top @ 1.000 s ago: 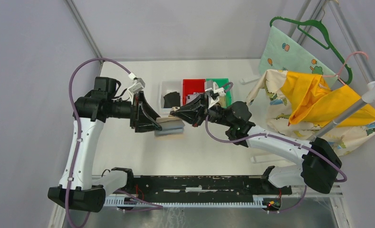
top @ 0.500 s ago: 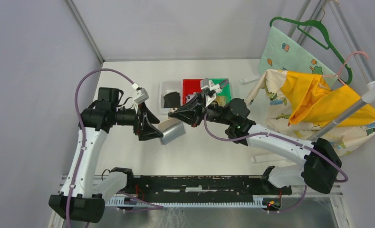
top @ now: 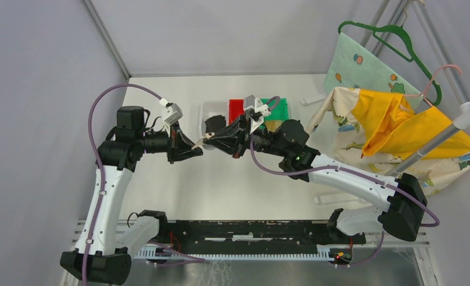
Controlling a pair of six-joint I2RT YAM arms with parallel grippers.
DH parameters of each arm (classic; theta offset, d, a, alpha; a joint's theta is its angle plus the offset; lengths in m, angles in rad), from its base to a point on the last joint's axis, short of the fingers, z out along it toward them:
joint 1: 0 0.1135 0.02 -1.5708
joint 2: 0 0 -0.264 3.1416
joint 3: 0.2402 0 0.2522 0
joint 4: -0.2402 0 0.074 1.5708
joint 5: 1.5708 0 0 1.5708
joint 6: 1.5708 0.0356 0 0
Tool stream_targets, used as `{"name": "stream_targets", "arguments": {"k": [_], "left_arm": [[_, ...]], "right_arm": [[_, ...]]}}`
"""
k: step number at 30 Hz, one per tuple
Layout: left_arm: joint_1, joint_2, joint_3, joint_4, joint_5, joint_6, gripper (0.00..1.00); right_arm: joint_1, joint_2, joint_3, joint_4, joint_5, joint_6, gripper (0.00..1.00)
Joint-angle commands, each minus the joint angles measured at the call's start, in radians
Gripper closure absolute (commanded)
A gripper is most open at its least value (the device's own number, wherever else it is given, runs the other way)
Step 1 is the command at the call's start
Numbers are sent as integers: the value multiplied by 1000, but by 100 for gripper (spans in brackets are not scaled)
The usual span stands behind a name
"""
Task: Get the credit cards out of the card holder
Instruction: Open the card holder.
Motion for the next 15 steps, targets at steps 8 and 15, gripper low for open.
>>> {"name": "stream_targets", "arguments": {"k": [8,15], "left_arm": [[-1,-11,6,106,-65,-89,56],[-1,-55,-12,89,-99,-8,30]], "right_arm": [[14,-41,-2,2,69,-7,100],[9,-34,12,-4,45,20,100]]}}
